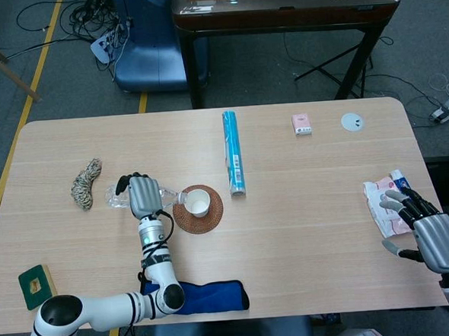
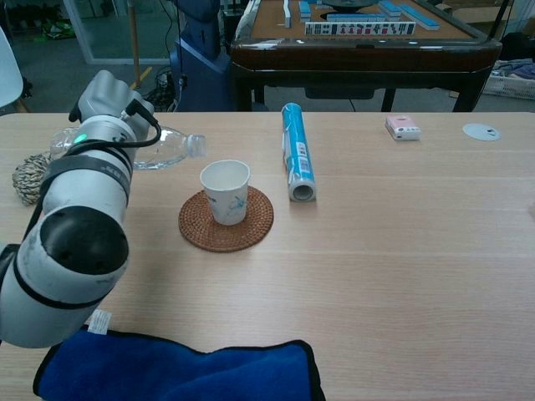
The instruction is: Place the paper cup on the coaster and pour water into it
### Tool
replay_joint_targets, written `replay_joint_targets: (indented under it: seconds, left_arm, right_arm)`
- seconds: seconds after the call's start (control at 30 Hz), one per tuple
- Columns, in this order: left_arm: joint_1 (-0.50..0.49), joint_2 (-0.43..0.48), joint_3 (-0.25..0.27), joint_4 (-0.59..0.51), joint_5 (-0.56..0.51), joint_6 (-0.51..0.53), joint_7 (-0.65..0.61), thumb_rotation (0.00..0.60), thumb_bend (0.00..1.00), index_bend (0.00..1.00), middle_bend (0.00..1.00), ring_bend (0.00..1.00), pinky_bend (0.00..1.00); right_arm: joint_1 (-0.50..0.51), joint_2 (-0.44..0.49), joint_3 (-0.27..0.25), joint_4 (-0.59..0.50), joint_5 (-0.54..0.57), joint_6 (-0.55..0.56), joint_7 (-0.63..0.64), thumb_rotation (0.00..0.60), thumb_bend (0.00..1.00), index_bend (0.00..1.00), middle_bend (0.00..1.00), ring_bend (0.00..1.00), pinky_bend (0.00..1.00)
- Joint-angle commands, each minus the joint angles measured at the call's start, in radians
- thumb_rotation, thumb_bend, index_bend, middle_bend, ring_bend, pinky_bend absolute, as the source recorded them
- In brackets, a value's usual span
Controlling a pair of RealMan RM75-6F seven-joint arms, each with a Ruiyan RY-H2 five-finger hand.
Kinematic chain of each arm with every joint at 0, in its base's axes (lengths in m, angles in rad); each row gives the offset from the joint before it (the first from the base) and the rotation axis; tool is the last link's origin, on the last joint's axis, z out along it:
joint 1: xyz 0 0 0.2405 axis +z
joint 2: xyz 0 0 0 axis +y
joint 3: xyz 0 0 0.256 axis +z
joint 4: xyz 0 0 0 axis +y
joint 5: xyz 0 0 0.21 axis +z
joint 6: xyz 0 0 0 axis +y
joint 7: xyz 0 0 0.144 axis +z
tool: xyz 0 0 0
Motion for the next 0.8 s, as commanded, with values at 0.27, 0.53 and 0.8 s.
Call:
replay_joint_targets:
  seconds: [0.27, 0.53, 0.8]
  left_arm:
    - [-0.005, -0.012, 0.001, 0.016, 0.011, 0.002, 0.024, 0.6, 0.13, 0.68, 0.75, 0.49, 0.54]
    - [-0.01, -0.014, 0.0, 0.019, 0.023, 0.013, 0.049, 0.6, 0.13, 0.68, 0.75, 0.49, 0.54]
    - [-0.012, -0.02, 0.0, 0.021, 0.031, 0.016, 0.065, 0.6, 0.13, 0.68, 0.75, 0.49, 0.54]
  right_arm:
    - [-0.004, 0.001, 0.0, 0.0, -0.005, 0.011, 0.002, 0.6, 0.01, 0.3, 0.2, 0.11, 0.32]
    - [-0.003, 0.001, 0.0, 0.0, -0.003, 0.008, 0.003, 0.6, 0.01, 0.3, 0.2, 0.11, 0.32]
    - [-0.004, 0.003, 0.0, -0.004, -0.004, 0.008, 0.002, 0.6, 0.01, 0.3, 0.2, 0.11, 0.32]
